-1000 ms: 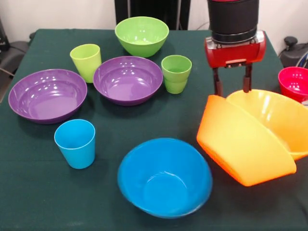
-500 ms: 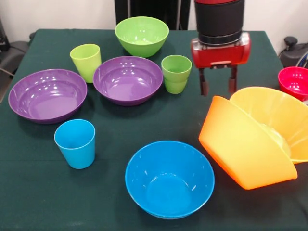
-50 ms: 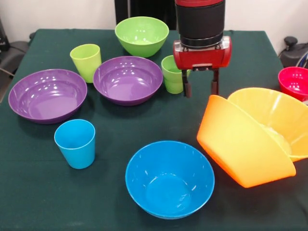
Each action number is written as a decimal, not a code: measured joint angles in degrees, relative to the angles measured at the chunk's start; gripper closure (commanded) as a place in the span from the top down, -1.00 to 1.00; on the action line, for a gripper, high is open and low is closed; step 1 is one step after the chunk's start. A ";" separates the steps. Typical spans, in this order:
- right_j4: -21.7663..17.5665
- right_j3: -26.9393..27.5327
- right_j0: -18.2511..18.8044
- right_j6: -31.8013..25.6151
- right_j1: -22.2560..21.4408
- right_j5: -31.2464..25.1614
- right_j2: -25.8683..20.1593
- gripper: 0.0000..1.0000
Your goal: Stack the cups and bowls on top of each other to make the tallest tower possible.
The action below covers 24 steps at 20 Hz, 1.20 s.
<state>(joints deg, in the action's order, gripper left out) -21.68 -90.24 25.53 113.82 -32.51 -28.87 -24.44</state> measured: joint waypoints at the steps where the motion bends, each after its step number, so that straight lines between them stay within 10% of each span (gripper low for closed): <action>1: 0.00 0.00 0.00 0.00 0.02 0.23 0.12 1.00; 24: 0.17 10.68 -8.31 0.00 -1.42 0.58 3.04 1.00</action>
<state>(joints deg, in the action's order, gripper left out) -21.51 -79.56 17.21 113.82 -33.94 -28.29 -21.39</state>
